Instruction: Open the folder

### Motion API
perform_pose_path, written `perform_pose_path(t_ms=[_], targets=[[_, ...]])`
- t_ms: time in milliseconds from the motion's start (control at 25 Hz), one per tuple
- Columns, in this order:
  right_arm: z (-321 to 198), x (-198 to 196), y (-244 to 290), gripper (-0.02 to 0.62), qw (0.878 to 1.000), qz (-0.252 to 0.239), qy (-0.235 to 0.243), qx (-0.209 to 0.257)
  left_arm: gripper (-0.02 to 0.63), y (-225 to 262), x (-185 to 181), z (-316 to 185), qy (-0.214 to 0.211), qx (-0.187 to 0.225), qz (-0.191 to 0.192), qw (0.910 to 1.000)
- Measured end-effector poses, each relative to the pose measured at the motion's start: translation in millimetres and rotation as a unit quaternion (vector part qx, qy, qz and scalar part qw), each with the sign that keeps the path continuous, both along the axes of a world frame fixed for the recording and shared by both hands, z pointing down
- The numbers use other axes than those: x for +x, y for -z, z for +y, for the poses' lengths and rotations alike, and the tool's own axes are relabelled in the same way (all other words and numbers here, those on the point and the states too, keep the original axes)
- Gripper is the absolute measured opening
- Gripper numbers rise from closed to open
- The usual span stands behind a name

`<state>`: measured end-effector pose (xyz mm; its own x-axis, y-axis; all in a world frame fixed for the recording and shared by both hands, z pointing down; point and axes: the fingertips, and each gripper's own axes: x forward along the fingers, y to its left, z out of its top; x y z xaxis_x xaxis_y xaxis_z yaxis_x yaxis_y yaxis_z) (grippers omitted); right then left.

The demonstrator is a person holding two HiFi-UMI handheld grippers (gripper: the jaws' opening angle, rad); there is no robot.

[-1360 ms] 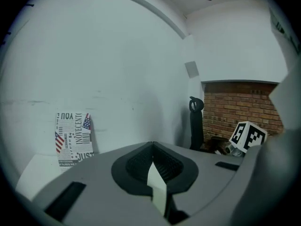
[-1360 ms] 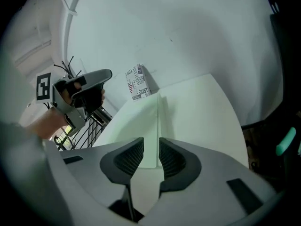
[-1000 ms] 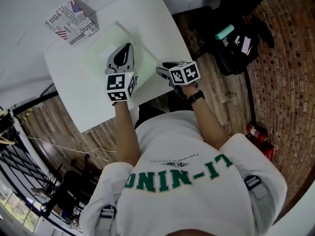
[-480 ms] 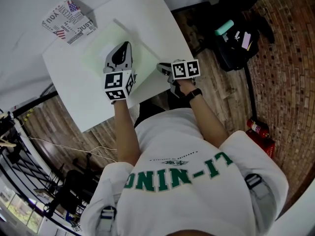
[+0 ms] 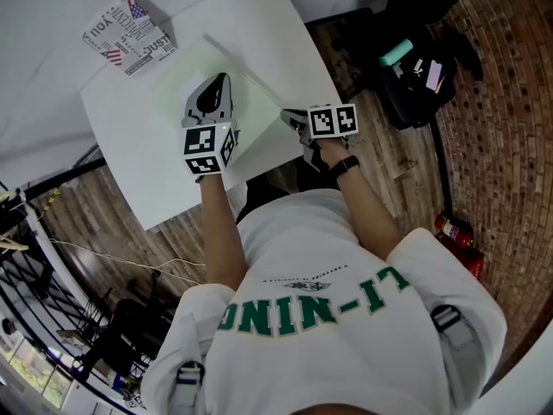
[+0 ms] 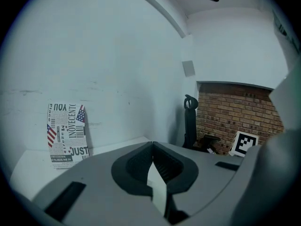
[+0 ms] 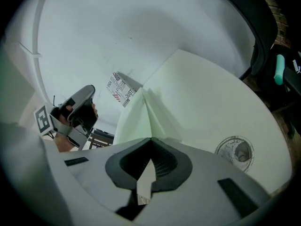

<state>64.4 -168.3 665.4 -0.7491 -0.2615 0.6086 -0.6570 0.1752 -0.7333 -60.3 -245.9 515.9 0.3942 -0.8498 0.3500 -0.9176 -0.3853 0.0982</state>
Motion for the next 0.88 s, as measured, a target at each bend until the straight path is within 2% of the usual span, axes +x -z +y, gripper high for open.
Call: perform_pose_path(t_ms=[440,880], targets=[[5.1,-17.1,49.1,0.014,0.997,-0.020,0.045,0.061,0.014,24.9,-32.8,14.6,0.037,0.027,-0.005,0.9990],[12.8,-34.7,83.9,0.012,0.992,-0.068,0.068,0.085,0.014,39.9,-60.5,32.3,0.079,0.042,-0.010,0.9960]])
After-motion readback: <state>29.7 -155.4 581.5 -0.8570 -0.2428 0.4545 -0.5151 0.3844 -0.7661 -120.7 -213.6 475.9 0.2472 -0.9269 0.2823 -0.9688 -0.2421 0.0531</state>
